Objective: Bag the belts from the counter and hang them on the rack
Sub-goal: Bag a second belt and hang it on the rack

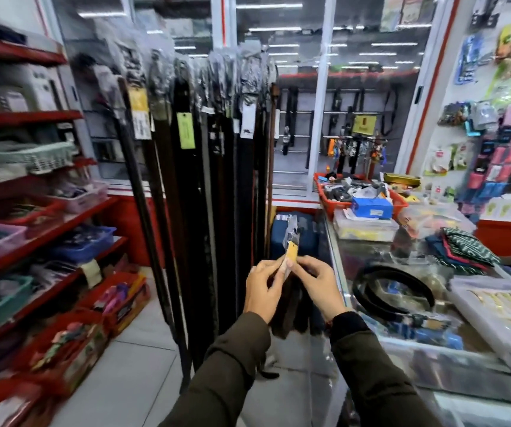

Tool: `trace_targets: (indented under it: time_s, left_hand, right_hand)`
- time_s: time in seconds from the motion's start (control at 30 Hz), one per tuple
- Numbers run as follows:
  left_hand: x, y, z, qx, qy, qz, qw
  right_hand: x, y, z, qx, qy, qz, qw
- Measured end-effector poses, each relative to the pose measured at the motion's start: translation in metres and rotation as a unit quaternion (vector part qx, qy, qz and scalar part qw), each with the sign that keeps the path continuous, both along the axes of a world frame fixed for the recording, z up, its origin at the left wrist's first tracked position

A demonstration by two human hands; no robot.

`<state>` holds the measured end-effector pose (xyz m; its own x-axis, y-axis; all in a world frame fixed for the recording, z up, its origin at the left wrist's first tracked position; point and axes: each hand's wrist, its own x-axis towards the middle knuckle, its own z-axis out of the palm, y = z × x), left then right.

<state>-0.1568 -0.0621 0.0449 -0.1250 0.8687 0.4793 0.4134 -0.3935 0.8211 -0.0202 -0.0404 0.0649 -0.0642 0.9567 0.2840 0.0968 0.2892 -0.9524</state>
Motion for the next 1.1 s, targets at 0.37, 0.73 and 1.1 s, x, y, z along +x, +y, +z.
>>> trace_targets:
  time_s: [0.37, 0.73, 1.1]
  left_hand:
    - [-0.05, 0.015, 0.09, 0.016, -0.207, 0.026, 0.978]
    - [-0.069, 0.046, 0.237, 0.147, -0.183, 0.01, 0.972]
    - [-0.049, 0.063, 0.28, 0.159, -0.204, -0.031, 0.965]
  right_hand:
    - [-0.054, 0.029, 0.079, 0.056, 0.065, 0.086, 0.993]
    - [-0.08, 0.058, 0.217, 0.183, 0.178, 0.071, 0.964]
    - [-0.066, 0.072, 0.26, 0.225, 0.208, 0.049, 0.951]
